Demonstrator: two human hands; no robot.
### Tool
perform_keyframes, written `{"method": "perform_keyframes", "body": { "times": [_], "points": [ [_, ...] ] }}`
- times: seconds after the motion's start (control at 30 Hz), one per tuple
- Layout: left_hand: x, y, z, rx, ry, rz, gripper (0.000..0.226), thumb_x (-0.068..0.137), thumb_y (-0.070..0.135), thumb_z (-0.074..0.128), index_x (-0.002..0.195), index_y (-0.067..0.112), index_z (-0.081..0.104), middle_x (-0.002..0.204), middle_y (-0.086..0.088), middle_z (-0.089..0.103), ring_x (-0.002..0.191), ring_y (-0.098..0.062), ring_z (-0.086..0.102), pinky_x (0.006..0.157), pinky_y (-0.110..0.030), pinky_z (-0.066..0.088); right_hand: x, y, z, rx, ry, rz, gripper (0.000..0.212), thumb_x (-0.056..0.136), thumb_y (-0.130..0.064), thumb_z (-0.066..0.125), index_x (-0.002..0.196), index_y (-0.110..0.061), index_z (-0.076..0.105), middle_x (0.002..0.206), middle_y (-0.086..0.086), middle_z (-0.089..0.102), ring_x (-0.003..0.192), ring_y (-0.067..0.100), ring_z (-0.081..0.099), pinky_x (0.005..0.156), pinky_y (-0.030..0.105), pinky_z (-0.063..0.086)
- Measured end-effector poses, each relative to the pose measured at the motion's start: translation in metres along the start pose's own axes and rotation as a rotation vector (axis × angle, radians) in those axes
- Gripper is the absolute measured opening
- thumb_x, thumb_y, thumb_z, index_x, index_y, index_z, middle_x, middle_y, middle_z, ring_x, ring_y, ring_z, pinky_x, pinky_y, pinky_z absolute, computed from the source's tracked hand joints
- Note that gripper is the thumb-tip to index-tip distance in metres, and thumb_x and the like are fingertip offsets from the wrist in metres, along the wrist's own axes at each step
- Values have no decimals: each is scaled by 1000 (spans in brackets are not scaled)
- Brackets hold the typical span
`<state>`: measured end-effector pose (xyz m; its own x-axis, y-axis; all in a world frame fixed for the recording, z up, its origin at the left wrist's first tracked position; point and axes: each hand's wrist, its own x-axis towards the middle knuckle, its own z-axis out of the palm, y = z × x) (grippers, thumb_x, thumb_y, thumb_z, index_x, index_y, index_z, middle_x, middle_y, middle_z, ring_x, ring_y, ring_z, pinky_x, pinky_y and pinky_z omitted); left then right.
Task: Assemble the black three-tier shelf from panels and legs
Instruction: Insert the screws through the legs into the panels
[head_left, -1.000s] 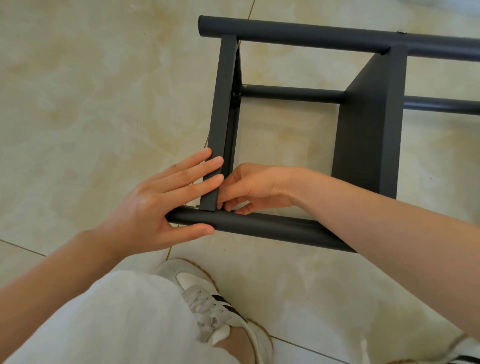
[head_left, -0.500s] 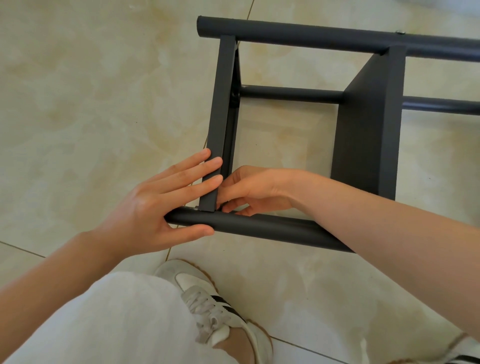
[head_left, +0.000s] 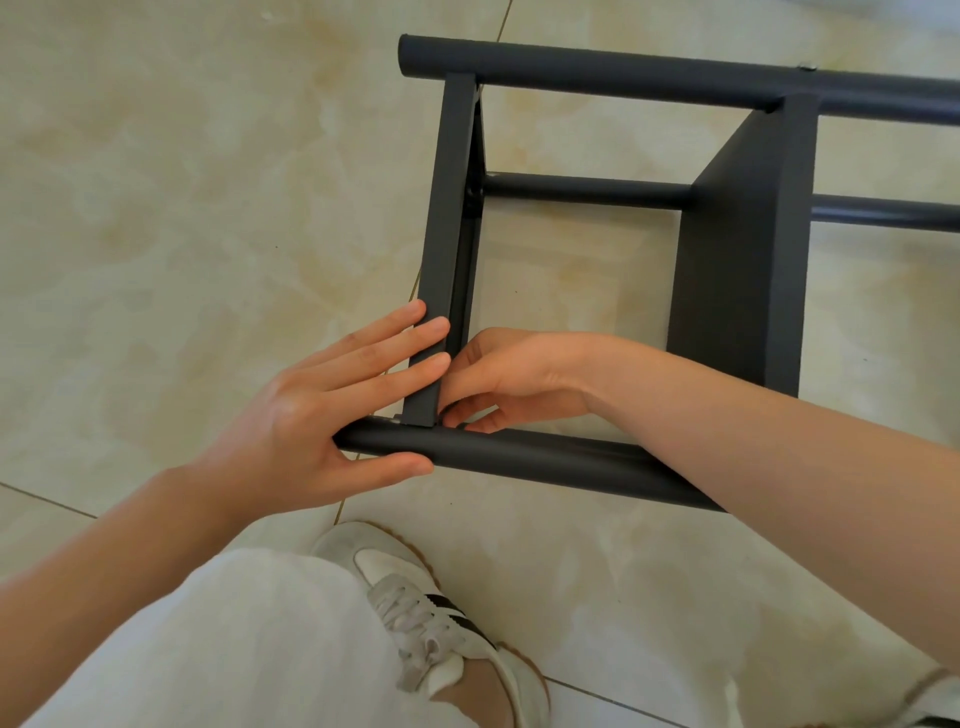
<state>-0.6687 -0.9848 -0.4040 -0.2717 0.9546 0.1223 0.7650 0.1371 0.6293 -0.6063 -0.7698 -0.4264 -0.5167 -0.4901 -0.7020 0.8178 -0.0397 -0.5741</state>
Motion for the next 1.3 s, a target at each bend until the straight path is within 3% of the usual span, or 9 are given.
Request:
{"method": "perform_keyframes", "body": {
  "times": [0.2,0.4,0.6,0.83,0.97,1.07,1.3],
  "points": [
    [0,0,1,-5,8,-2,65,92,39,70,139,-2,50,152,-17,45,149,-33,34,119,-44,35,-3,0,-2,-16,1,6,10,90,-12,66,93,-9,76,91,3,72,87,13,62,79,26,52],
    [0,1,1,-4,8,-4,65,92,40,70,138,-1,51,152,-17,45,149,-32,34,119,-43,35,1,2,3,-11,32,16,19,91,-16,67,104,-4,73,110,13,72,96,19,65,96,36,51],
    [0,1,1,-2,0,-3,66,90,37,72,138,-2,51,152,-18,45,149,-33,34,119,-45,35,-5,2,-3,6,-8,7,13,91,-12,66,99,-6,74,88,2,72,87,14,62,82,27,52],
    [0,0,0,-3,4,-3,66,90,38,72,138,-3,51,151,-19,46,149,-33,34,119,-44,35,1,1,2,-16,40,18,25,92,-13,65,112,3,69,115,16,70,95,18,60,93,34,51],
    [0,1,0,-3,0,-4,67,90,37,72,138,-3,51,152,-19,45,149,-34,34,119,-45,35,-4,0,-4,-18,-18,19,12,92,-13,66,98,-8,74,94,2,72,89,14,61,82,26,51],
    [0,1,0,-7,1,-6,67,90,37,73,138,-3,50,152,-19,45,149,-34,34,119,-45,35,-4,1,-4,-17,-13,17,9,91,-12,66,91,-12,76,90,1,73,87,13,62,79,25,52],
    [0,2,0,-3,2,-7,66,90,39,71,138,-1,51,152,-17,45,149,-32,34,119,-43,34,2,1,1,0,14,20,20,92,-13,65,107,-3,72,109,13,70,96,18,62,91,32,51]
  ]
}}
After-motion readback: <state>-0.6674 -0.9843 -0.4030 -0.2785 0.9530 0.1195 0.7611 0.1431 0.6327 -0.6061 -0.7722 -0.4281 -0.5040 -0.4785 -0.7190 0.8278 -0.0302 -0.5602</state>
